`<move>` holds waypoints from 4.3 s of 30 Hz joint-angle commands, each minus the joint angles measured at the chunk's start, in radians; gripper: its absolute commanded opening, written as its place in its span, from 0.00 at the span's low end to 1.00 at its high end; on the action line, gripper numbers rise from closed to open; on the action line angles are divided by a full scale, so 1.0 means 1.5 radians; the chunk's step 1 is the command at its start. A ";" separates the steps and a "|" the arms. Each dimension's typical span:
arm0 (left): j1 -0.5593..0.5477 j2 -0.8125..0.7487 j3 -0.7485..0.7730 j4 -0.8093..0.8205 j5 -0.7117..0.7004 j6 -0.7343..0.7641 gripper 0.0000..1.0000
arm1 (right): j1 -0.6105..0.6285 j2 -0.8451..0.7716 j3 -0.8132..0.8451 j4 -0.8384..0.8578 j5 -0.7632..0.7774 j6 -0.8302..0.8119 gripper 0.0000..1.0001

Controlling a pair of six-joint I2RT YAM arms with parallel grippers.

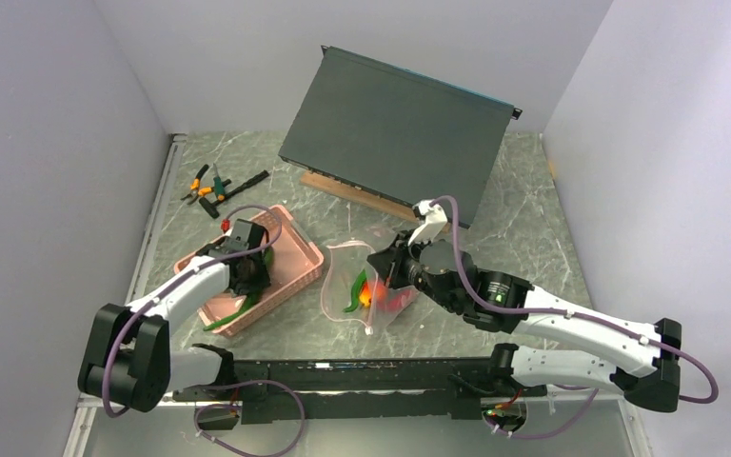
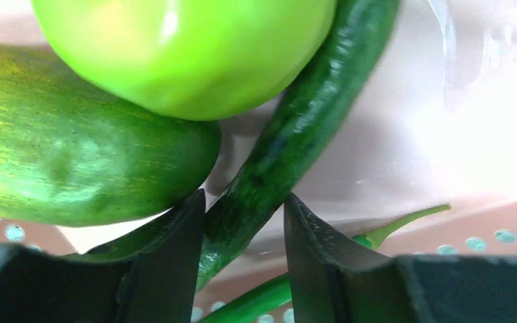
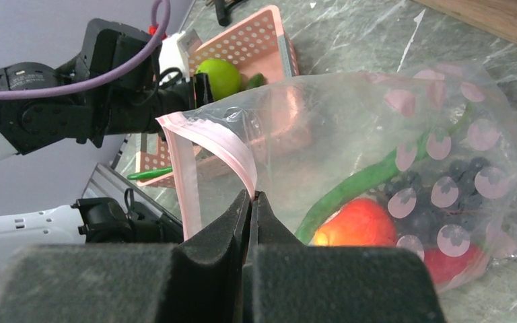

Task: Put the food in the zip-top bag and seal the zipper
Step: Pick up the fake vegetable from the bin, then place the fake vegetable in the zipper food storage bag, then pick up the fake vegetable from the bin.

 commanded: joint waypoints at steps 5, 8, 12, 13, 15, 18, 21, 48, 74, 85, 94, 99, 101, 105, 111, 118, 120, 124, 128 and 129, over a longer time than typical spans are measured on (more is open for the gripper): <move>-0.005 -0.100 0.019 0.002 -0.036 0.038 0.24 | 0.004 0.011 0.011 0.034 -0.014 0.001 0.00; -0.005 -0.156 0.027 -0.007 -0.030 0.047 0.18 | 0.003 0.019 0.017 0.023 -0.016 0.002 0.00; -0.005 -0.220 0.037 -0.024 -0.017 0.049 0.17 | 0.004 0.023 0.022 0.015 -0.012 0.003 0.00; -0.005 -0.237 0.040 -0.024 -0.010 0.052 0.17 | 0.004 0.022 0.021 0.016 -0.011 0.002 0.00; -0.004 -0.269 0.047 -0.032 0.005 0.056 0.16 | 0.004 0.021 0.017 0.022 -0.008 0.003 0.00; -0.004 -0.318 0.063 -0.042 0.028 0.062 0.16 | 0.003 0.025 0.026 0.017 -0.009 0.003 0.00; -0.005 -0.367 0.085 -0.059 0.051 0.065 0.14 | 0.004 0.027 0.026 0.023 -0.014 0.005 0.00; -0.005 -0.706 -0.251 0.961 0.570 -0.133 0.11 | -0.007 0.038 0.035 0.093 -0.088 0.175 0.00; -0.154 -0.515 -0.248 1.040 0.576 0.031 0.14 | -0.028 0.056 0.093 0.084 -0.115 0.170 0.00; -0.162 -0.473 -0.244 1.010 0.507 0.044 0.84 | -0.036 0.034 0.083 0.075 -0.112 0.166 0.00; -0.163 -0.582 -0.204 0.789 0.473 0.085 0.85 | -0.051 0.040 0.071 0.086 -0.138 0.169 0.00; -0.163 -0.625 -0.112 0.467 0.402 0.102 0.82 | -0.055 0.039 0.067 0.084 -0.140 0.160 0.00; -0.163 -0.642 -0.081 0.348 0.344 0.096 0.82 | -0.055 0.035 0.062 0.084 -0.137 0.152 0.00; -0.163 -0.680 -0.022 0.130 0.211 0.066 0.87 | -0.055 0.027 0.056 0.076 -0.128 0.136 0.00; -0.163 -0.677 0.077 -0.158 0.006 -0.032 0.91 | -0.055 0.018 0.047 0.069 -0.117 0.122 0.00; -0.163 -0.568 0.102 -0.293 0.003 -0.083 0.91 | -0.055 0.010 0.042 0.064 -0.118 0.111 0.00; -0.163 -0.528 0.102 -0.314 0.016 -0.094 0.93 | -0.055 0.007 0.041 0.063 -0.120 0.108 0.00; -0.163 -0.446 0.095 -0.358 0.025 -0.098 0.94 | -0.055 -0.002 0.040 0.060 -0.120 0.105 0.00; -0.162 -0.377 0.089 -0.379 0.022 -0.107 0.94 | -0.055 -0.010 0.035 0.061 -0.116 0.101 0.00; -0.162 -0.363 0.090 -0.383 0.019 -0.109 0.94 | -0.055 -0.011 0.034 0.062 -0.116 0.101 0.00</move>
